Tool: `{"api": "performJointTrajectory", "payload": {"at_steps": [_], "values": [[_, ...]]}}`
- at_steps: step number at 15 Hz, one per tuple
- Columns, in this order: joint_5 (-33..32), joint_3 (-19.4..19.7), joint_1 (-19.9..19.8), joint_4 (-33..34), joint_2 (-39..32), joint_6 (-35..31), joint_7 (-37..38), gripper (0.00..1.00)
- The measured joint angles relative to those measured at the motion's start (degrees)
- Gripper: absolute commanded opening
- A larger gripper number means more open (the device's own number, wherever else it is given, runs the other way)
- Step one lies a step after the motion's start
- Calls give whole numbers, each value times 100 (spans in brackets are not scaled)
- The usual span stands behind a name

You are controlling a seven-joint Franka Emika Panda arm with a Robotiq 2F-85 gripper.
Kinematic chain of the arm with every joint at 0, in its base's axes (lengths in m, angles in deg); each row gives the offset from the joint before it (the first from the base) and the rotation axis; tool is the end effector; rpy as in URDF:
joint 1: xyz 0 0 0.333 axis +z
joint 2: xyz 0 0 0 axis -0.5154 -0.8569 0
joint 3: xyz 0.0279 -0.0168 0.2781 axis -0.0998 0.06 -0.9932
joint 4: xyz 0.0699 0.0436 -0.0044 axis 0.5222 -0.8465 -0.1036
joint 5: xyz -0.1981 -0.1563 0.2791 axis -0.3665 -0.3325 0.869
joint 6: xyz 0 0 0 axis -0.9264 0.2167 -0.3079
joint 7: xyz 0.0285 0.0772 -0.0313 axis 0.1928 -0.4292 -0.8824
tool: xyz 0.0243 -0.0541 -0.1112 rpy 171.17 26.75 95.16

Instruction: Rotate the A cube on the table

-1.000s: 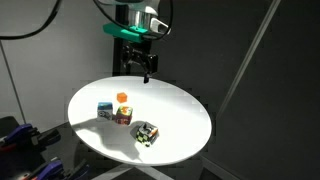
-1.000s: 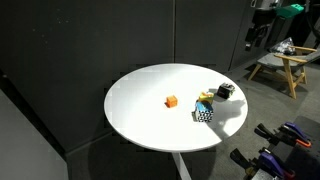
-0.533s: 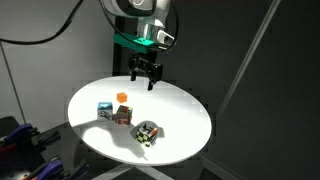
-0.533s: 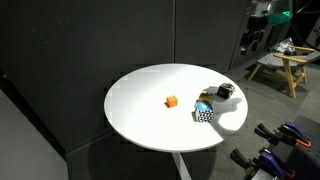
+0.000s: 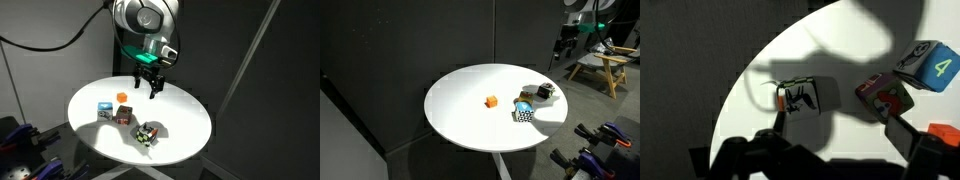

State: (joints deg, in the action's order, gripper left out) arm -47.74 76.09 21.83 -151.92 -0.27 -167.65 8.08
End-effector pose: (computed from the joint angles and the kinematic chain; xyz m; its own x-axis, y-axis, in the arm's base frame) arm 0.4968 -0.2015 0.3161 0.9871 -0.1396 -0.0781 -0.1426 -0.9892 -0.0344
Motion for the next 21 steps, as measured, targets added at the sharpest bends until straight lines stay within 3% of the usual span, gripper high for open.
{"api": "performJointTrajectory", "payload": {"at_steps": [7,21], "values": [[176,-144,-96,193,-602,-794,0,100],[173,-193,-116,191,-721,-853,-2,100]]}}
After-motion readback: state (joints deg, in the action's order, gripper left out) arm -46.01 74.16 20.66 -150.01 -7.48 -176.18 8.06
